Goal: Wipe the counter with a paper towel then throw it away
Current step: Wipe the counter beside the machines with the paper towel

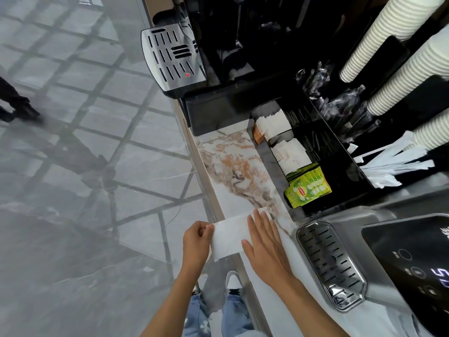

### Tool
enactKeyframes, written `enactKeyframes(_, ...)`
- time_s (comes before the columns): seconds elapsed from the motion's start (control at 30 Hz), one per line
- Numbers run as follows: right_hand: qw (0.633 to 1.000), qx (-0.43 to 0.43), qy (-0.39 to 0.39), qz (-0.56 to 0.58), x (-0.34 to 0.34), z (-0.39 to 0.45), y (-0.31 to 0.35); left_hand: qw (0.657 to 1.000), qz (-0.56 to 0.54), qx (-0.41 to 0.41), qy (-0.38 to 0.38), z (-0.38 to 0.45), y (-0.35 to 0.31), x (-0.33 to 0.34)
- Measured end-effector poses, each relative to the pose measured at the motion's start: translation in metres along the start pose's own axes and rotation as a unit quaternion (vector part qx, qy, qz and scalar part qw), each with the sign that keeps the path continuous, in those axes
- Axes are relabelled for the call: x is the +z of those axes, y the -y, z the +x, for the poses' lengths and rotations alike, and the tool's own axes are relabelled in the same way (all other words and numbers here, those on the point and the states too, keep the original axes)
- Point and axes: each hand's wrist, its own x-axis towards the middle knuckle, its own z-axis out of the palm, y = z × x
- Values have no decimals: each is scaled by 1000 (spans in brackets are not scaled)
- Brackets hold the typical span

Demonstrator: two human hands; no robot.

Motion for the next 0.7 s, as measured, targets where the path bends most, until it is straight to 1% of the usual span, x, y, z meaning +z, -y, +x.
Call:
enactKeyframes(0.07, 1000, -2, 13, -24, 4, -1, -1, 999, 18, 12, -45, -4, -2, 0)
enactKeyframes(0.13, 999, 6, 18, -30, 7, 0, 0, 989, 55, 41, -132, -14, -2, 5)
enactKeyframes(0.17, 999, 12, 17, -29, 7, 0, 1, 984, 53, 64, -159, -23, -5, 10)
enactKeyframes(0.2, 999, 18, 15, -27, 8, 1, 3, 983, 45, 83, -155, -32, -7, 17)
enactKeyframes(0.23, 999, 23, 13, -26, 8, 1, 4, 987, 31, 91, -129, -41, -10, 26)
enactKeyframes(0.27, 999, 25, 12, -25, 9, 1, 6, 993, 10, 81, -90, -48, -12, 36)
enactKeyframes(0.33, 999, 27, 12, -30, 10, 1, 9, 998, -67, -2, -7, -53, -21, 51)
enactKeyframes(0.37, 999, 27, 13, -34, 12, 0, 11, 991, -125, -48, 32, -53, -26, 56)
enactKeyframes(0.4, 999, 30, 13, -38, 14, 0, 13, 979, -178, -72, 65, -51, -28, 60)
enactKeyframes(0.43, 999, 33, 13, -39, 17, 0, 14, 970, -213, -79, 87, -48, -29, 62)
enactKeyframes(0.53, 999, 33, 5, -28, 29, -1, 19, 954, -263, -78, 123, -41, -26, 60)
enactKeyframes(0.63, 1000, 16, 8, -14, 44, -2, 22, 918, -345, -138, 139, -37, -18, 56)
enactKeyframes(0.7, 1000, 6, 16, -8, 53, -1, 25, 903, -375, -161, 132, -33, -13, 52)
